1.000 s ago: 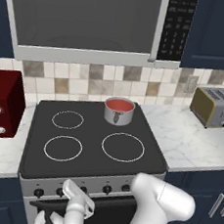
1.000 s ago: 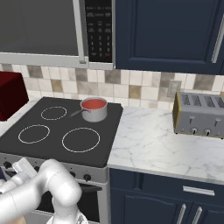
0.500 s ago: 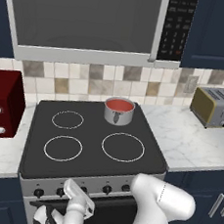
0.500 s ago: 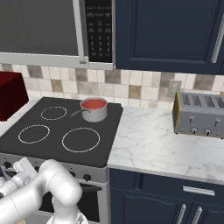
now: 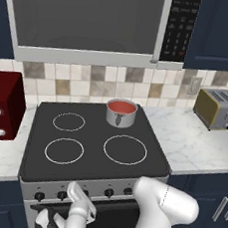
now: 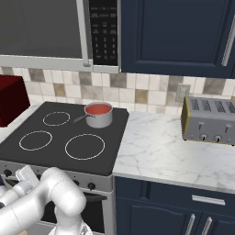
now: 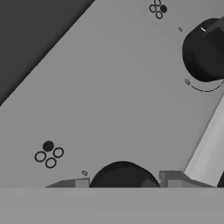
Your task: Wait until the marinara sauce is simmered to a deep red color and then turn off the stove.
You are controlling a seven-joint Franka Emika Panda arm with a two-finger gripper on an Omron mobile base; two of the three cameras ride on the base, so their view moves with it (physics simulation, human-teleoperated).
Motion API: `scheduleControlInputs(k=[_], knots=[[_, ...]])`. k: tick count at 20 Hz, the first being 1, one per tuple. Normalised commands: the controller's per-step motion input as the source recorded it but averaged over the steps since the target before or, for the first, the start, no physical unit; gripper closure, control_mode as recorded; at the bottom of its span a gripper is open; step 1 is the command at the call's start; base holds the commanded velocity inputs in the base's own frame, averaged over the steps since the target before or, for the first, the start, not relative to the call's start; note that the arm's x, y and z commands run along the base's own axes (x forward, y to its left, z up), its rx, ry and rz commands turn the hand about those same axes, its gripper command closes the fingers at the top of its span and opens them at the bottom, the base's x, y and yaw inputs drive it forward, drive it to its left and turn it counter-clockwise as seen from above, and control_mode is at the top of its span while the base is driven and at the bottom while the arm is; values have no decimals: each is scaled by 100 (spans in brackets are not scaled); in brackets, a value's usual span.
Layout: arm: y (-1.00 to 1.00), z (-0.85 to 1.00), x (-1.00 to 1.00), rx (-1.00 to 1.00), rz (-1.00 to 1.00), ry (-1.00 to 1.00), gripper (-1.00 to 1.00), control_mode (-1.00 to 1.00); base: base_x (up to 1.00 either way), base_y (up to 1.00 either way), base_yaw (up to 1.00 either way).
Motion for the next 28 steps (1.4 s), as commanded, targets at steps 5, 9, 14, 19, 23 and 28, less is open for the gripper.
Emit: scheduleControlInputs(k=[5,9,14,19,23,28], knots=[[1,2,-19,68,-34,0,100,-100,0,0,0],[9,15,-19,67,-36,0,100,-100,0,0,0],[13,17,-22,66,-37,0,100,-100,0,0,0],[24,7,-30,65,-34,0,100,-100,0,0,0],[36,1,-32,66,-30,0,100,-100,0,0,0],[21,17,-20,75,-25,0,100,-100,0,0,0]])
